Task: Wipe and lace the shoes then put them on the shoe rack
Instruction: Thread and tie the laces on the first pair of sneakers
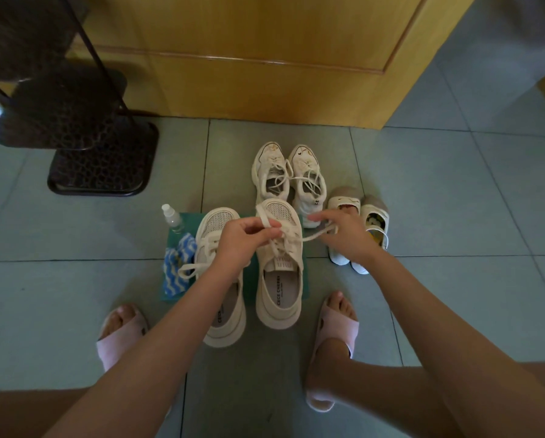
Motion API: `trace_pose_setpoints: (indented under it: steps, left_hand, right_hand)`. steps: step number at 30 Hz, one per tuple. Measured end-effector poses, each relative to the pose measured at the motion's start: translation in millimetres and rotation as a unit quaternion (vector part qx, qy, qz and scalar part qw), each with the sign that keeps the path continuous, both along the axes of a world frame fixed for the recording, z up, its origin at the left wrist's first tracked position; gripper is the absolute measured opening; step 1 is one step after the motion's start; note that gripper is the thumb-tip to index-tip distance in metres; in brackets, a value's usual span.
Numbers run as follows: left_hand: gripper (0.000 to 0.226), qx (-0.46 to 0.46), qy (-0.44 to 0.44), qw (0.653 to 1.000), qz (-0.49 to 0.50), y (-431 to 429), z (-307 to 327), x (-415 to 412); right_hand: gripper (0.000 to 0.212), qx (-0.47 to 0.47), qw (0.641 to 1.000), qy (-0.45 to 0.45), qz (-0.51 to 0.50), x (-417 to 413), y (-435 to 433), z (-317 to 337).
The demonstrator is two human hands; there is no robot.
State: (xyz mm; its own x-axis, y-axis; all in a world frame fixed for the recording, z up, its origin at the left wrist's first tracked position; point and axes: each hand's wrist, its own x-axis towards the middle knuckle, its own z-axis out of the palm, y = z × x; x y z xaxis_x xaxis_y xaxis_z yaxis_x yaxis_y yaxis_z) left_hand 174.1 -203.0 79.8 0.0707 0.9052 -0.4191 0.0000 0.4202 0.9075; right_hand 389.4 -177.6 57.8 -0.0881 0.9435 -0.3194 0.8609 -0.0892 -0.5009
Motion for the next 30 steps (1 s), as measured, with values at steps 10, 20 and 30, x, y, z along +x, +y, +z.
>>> trace_pose_setpoints:
  steps: [10, 20, 30]
  left_hand:
    - [0.018, -0.008, -0.009, 1.000, 0.003, 1.3, 3.8, 0.5]
    - [0.027, -0.084, 0.177, 0.980, 0.017, -14.0, -2.0, -25.5]
    - [0.016, 0.127, 0.338, 0.911, -0.201, -13.2, -4.1, -10.5]
  right_hand:
    - [0.008, -0.044, 0.976, 0.211, 0.032, -29.4, -3.9, 21.1]
    - [0.006, -0.133, 0.988, -0.018, 0.079, 1.5, -8.8, 17.0]
    - [0.016, -0.126, 0.981, 0.136, 0.059, -22.6, -9.7, 21.5]
